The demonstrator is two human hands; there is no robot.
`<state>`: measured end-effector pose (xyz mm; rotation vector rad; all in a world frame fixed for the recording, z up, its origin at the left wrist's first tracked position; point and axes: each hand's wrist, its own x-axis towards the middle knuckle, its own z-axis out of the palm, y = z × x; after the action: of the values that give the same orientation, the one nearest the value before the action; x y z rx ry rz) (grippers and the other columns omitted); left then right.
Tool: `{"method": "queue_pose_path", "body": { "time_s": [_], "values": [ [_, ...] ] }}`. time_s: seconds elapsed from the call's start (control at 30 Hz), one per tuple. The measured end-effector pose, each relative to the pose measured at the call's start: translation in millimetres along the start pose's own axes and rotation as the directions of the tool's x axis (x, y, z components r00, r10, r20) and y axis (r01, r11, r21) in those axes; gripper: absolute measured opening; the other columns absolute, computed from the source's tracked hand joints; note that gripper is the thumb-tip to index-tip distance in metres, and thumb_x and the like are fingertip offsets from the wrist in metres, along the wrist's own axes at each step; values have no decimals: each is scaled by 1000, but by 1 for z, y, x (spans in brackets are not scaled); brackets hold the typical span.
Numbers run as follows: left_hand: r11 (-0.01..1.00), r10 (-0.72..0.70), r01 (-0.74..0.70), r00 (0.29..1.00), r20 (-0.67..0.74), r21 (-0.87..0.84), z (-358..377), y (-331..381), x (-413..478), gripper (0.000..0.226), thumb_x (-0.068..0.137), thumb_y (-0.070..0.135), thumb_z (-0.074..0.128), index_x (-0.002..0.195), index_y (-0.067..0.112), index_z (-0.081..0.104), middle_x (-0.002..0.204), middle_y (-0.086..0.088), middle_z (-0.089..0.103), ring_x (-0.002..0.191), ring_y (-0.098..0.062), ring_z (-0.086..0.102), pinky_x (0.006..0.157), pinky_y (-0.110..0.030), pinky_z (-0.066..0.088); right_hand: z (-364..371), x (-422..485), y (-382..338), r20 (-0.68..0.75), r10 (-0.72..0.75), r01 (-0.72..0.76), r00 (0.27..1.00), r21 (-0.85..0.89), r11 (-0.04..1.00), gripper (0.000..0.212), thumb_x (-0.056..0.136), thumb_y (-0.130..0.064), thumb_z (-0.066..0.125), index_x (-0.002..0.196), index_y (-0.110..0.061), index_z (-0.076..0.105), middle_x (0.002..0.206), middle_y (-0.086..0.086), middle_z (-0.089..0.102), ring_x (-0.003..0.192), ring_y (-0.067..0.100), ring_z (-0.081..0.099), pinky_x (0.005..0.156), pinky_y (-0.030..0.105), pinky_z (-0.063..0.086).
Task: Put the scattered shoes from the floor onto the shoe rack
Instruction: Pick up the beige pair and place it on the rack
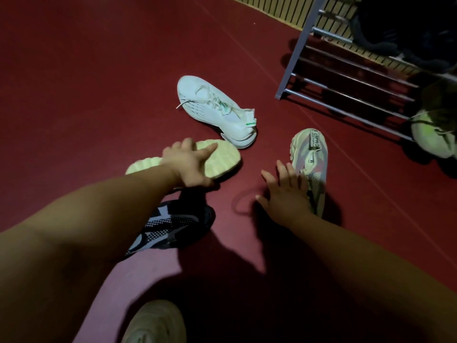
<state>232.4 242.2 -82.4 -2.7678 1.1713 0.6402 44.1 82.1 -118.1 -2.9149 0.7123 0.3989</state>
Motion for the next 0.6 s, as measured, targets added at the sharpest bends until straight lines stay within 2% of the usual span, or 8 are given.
{"method": "queue_pose_path", "body": {
  "time_s": [0.07,0.1,0.2,0.3,0.33,0.43,0.5,0.6],
  "values": [
    [987,149,-148,989,-6,64,0,32,2,102,60,77,62,144,51,11,136,-8,34,120,-31,38,100,-38,31,-1,-3,13,-48,41,-39,998,33,999,69,77,-56,42,135,-19,46,145,21,36,133,41,35,102,63,27],
    [970,220,-219,975,2,103,0,48,1,101,61,75,63,144,51,11,135,-8,35,118,-32,40,98,-38,32,-4,-7,21,-84,73,-70,994,44,997,69,73,-56,43,131,-19,46,140,19,40,129,38,39,98,63,33],
    [909,384,-384,923,31,161,-2,91,-1,96,65,68,64,144,51,11,135,-8,36,117,-33,41,96,-39,33,-10,-23,44,-157,105,-91,982,90,992,70,68,-56,45,127,-19,41,134,16,40,123,34,35,94,65,35],
    [849,490,-486,871,32,206,-7,136,-5,94,67,65,64,144,52,11,138,-9,34,118,-32,40,95,-39,33,-13,-47,71,-49,164,-157,985,114,981,84,63,-65,37,131,-18,39,134,21,48,125,42,44,95,66,34],
    [826,523,-517,851,36,224,-7,150,-5,94,67,63,65,144,53,11,138,-9,33,119,-32,40,95,-39,32,-15,-57,81,-30,193,-188,981,114,975,86,65,-63,36,137,-17,34,140,21,42,131,42,38,100,65,29],
    [734,632,-612,774,34,296,-4,193,-4,95,63,56,67,142,55,14,137,-5,33,119,-28,40,91,-36,31,-11,-88,119,34,298,-300,954,112,947,82,82,-51,43,151,-26,5,158,11,2,145,34,0,114,52,5],
    [625,729,-698,682,58,348,-5,221,-1,97,62,51,69,142,53,14,131,-3,34,116,-26,41,90,-36,30,-8,-108,141,102,334,-347,937,168,922,89,83,-48,52,150,-29,-4,158,9,-8,145,32,-6,115,49,4],
    [513,794,-780,590,148,358,-8,257,7,100,61,42,67,145,48,14,144,-4,23,126,-27,32,99,-34,25,-4,-130,160,164,344,-377,925,272,885,108,69,-68,48,150,-23,-9,158,5,-12,146,27,-4,116,46,9]
  ]
}}
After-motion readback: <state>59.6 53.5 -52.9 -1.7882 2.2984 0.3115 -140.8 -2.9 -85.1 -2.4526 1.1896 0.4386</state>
